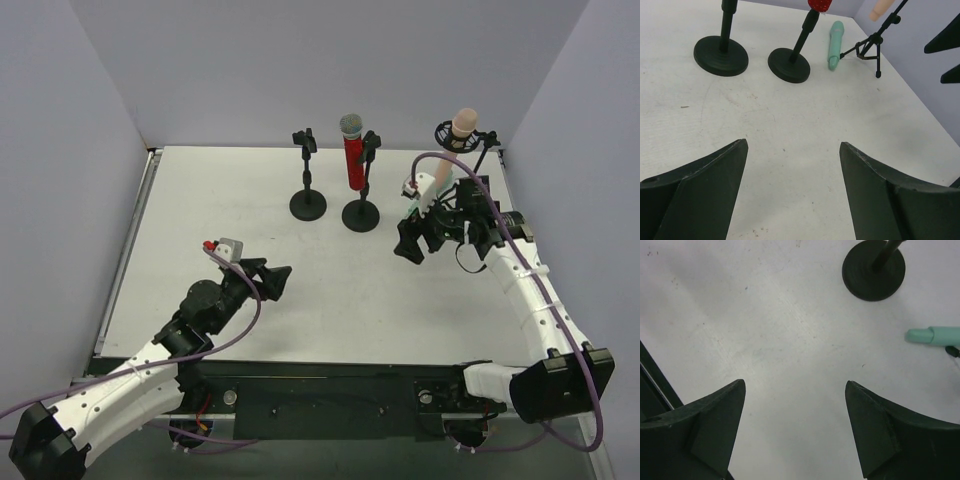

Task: Attach the microphones to the stand

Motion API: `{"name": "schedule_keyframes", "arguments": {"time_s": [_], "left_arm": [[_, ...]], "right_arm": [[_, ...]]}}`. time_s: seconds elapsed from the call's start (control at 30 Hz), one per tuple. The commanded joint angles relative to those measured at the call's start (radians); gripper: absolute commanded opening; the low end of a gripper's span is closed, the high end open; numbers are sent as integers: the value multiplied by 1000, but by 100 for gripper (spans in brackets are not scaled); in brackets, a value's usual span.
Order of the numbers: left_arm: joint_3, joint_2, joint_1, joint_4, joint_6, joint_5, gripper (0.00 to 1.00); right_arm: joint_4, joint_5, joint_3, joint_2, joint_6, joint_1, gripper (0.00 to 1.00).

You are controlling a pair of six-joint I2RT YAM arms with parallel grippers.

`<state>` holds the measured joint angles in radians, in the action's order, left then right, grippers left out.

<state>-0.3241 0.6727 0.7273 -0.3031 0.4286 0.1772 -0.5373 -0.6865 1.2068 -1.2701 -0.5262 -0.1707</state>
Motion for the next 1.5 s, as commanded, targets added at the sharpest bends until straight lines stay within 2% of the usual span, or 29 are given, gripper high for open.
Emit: {"name": "schedule_keyframes", "arguments": {"time_s": [0.0, 0.07, 0.13, 0.2, 0.33, 0.43, 0.5, 0.67, 0.93, 1.17, 1.47], "left_arm": [[17, -1, -11, -73, 56, -27, 87], [20, 5, -20, -74, 62, -36, 87], [26, 16, -22, -87, 70, -45, 87], [33, 14, -22, -90, 81, -48, 87], [51, -15, -23, -90, 90, -47, 87], [68, -41, -22, -80, 93, -38, 87], [79, -58, -23, -73, 96, -32, 87], [92, -99, -25, -60, 102, -30, 87], [99, -124, -25, -44, 95, -24, 87], [96, -124, -26, -31, 90, -22, 87], [97, -154, -26, -18, 88, -16, 87]], "right_arm": [[-69, 61, -88, 74, -20, 16, 76], [-40, 82, -121, 83, 11, 42, 76], [72, 184, -168, 81, 165, 54, 76], [240, 328, -228, 64, 411, 59, 76], [475, 582, -348, 48, 615, 18, 76], [588, 848, -380, 20, 637, -65, 75], [637, 960, -368, -26, 635, -114, 74], [629, 1130, -228, -205, 654, -135, 70], [629, 1124, -98, -380, 618, -141, 59], [559, 1118, 36, -521, 626, -136, 59], [435, 1047, 183, -618, 666, -101, 59]]}}
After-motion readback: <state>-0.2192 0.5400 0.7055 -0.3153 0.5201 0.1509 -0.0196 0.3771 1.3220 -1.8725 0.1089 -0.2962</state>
